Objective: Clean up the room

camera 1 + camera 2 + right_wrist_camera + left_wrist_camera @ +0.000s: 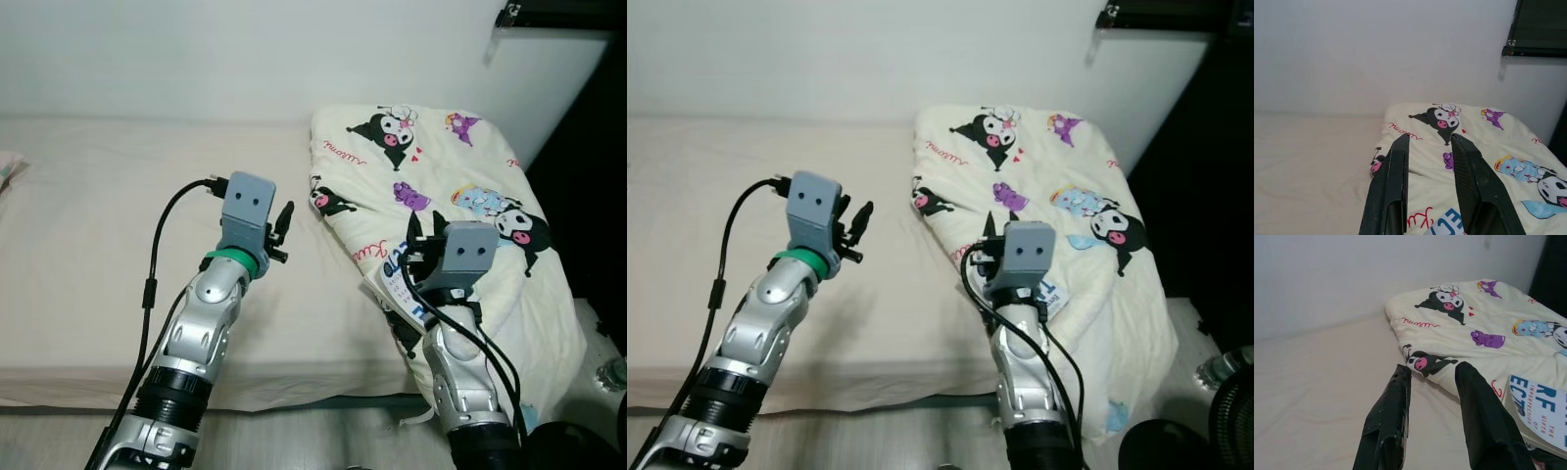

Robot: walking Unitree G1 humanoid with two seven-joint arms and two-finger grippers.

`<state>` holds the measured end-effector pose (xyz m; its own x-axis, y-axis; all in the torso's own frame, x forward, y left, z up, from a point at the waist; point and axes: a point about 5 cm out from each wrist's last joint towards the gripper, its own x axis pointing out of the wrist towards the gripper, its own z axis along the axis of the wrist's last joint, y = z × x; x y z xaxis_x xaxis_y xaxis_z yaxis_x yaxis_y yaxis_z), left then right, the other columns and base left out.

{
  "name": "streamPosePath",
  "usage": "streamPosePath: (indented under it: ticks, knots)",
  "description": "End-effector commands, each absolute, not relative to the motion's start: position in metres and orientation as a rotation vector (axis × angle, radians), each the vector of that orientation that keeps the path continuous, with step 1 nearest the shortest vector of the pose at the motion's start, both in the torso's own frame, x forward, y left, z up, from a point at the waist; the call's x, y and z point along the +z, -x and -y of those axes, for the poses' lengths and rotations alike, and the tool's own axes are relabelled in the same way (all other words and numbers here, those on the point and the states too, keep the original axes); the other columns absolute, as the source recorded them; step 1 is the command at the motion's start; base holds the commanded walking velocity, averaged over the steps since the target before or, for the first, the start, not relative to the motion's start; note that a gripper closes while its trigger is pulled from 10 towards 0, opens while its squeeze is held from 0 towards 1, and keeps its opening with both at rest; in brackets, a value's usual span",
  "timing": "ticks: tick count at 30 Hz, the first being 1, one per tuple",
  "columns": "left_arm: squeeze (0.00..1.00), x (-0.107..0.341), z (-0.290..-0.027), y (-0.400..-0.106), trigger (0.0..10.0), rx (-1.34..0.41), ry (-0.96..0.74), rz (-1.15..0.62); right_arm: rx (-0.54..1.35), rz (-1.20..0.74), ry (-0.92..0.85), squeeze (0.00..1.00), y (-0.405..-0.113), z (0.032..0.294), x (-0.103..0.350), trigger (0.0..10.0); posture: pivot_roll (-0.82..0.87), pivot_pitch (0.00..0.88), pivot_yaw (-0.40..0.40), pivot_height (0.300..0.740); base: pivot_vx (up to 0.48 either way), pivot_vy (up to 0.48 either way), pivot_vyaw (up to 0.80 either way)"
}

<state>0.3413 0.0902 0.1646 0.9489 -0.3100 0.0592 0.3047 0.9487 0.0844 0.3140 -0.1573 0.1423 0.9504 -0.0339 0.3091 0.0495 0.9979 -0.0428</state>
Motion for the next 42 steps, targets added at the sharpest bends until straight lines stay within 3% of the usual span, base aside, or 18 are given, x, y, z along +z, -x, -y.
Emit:
streamPosePath:
  ticks: [1, 9, 16, 42]
  knots:
    - [0.0, 0.161, -0.089, -0.34, 10.0, -0.321, -0.078, 0.055, -0.054, 0.283, 0.045, 0.0, -0.313, 0.159, 0.135, 10.0, -0.08, 0.025, 0.064, 0.737, 0.0, 0.0, 0.0]
    - [0.0, 0.145, -0.088, -0.337, 10.0, -0.341, -0.113, -0.001, -0.103, 0.196, -0.008, 0.0, -0.314, 0.164, 0.121, 10.0, -0.08, 0.029, 0.063, 0.737, 0.0, 0.0, 0.0]
    - [0.0, 0.118, -0.088, -0.328, 10.0, -0.361, -0.19, -0.06, -0.114, 0.185, -0.021, 0.0, -0.315, 0.168, 0.118, 10.0, -0.09, 0.038, 0.065, 0.707, 0.0, 0.0, 0.0]
    - [0.0, 0.12, -0.089, -0.325, 10.0, -0.365, -0.201, -0.046, -0.117, 0.177, -0.043, 0.0, -0.319, 0.171, 0.118, 10.0, -0.07, 0.06, 0.081, 0.622, 0.0, 0.0, 0.0]
